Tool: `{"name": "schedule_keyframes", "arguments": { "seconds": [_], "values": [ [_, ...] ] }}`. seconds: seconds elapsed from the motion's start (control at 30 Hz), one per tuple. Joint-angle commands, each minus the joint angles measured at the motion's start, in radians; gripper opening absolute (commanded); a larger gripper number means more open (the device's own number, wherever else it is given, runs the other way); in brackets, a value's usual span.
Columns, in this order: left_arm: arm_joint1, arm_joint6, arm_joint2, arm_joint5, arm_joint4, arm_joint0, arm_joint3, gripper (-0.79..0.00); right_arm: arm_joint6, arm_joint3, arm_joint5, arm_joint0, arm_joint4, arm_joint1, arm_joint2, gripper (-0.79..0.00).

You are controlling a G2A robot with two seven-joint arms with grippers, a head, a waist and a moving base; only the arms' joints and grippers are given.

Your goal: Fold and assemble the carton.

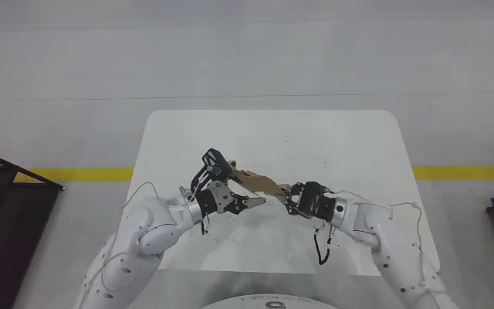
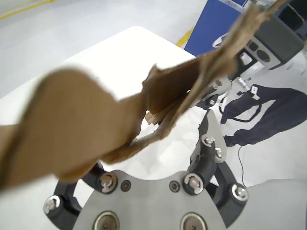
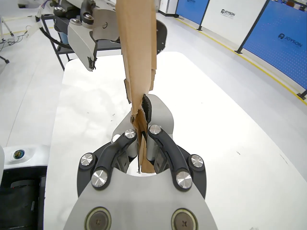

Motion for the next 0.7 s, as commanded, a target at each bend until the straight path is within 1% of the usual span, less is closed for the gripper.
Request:
{"name": "schedule_keyframes", "arguments": {
  "seconds": [0.0, 0.1, 0.17, 0.47, 0.67],
  "values": [
    [0.001, 0.009, -0.004, 0.012, 0.008, 0.007, -0.005, 0.0, 0.016, 0.002, 0.029, -0.002, 0.021, -0.002, -0.001, -0.785],
    [0.002, 0.025, -0.008, 0.018, 0.011, 0.017, -0.013, 0.0, 0.044, 0.004, 0.072, -0.002, 0.053, -0.005, -0.007, -0.785],
    [0.003, 0.021, -0.008, 0.016, 0.013, 0.019, -0.017, 0.0, 0.062, 0.002, 0.081, 0.004, 0.072, -0.007, -0.014, -0.785],
    [0.001, -0.003, 0.028, 0.019, 0.018, -0.007, -0.01, 0.0, 0.118, -0.017, 0.042, 0.044, 0.049, -0.01, -0.064, -0.785],
    [0.002, 0.008, 0.019, 0.029, 0.009, -0.018, 0.002, 0.0, 0.124, -0.002, -0.01, 0.066, 0.046, -0.008, -0.078, -0.785]
  ]
}}
